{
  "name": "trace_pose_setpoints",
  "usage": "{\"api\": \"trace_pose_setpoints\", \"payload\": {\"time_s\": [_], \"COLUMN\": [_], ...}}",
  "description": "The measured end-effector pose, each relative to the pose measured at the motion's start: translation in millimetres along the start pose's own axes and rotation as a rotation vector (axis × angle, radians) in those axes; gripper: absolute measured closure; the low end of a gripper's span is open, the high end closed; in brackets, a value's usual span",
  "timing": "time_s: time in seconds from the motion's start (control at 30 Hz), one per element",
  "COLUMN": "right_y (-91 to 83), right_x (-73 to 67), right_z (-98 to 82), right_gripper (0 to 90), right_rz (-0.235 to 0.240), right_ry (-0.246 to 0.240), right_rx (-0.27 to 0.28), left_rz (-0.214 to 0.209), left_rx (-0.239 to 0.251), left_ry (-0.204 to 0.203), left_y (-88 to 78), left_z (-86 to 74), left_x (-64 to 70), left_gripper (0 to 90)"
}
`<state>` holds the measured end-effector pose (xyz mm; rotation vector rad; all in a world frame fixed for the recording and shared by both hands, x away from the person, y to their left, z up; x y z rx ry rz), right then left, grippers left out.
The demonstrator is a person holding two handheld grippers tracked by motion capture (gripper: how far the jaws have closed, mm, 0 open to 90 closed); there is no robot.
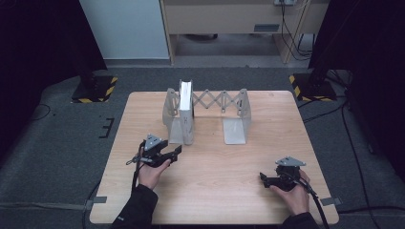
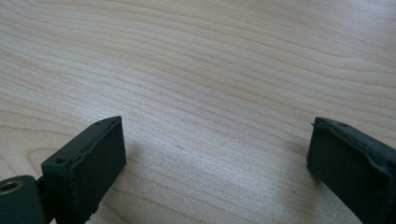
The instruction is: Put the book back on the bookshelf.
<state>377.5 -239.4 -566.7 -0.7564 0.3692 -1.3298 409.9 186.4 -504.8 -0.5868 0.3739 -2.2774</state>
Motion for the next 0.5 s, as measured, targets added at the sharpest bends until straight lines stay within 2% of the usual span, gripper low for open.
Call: {"api": "trace_pose_setpoints", "payload": {"time_s": [0.13,0.17,0.2,0.27,0.33,0.37,0.5], "right_y": [-0.1,0.0,0.0,-0.3,-1.7,-1.7,-4.4], "right_x": [0.0,0.0,0.0,0.2,0.3,0.3,3.9], "right_z": [0.0,0.0,0.0,0.0,0.0,0.0,0.4], "right_gripper": [4.9,4.9,5.2,6.7,12.1,12.1,23.8], "right_rz": [0.000,0.000,0.000,-0.001,0.001,0.001,-0.002], "right_ry": [0.000,0.000,0.000,-0.002,0.004,0.004,0.004], "right_rx": [0.000,0.000,0.000,0.005,0.011,0.011,0.017], "left_rz": [0.011,0.012,0.010,0.030,0.041,0.045,0.048], "left_rx": [-0.044,-0.052,-0.062,-0.077,-0.080,-0.080,-0.112], "left_ry": [-0.007,-0.017,-0.049,-0.051,-0.049,-0.050,-0.057], "left_y": [-12.5,-15.0,-19.9,-24.4,-26.8,-28.4,-35.3], "left_z": [-17.2,-21.6,-28.9,-32.5,-33.6,-34.5,-40.1], "left_x": [-4.5,-6.7,-13.0,-19.2,-21.6,-22.8,-27.8], "left_gripper": [28.3,27.2,26.3,26.1,25.3,25.3,23.6]}}
Point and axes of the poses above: each handheld gripper's, and its own axes: y roughly forward along the jaws, z roughly out of its top, x roughly to its right, the point moved 4 cm from there along y, roughly forward along the jaws, and after that the axes turned 15 degrees about -z, right-handed, at the moved point
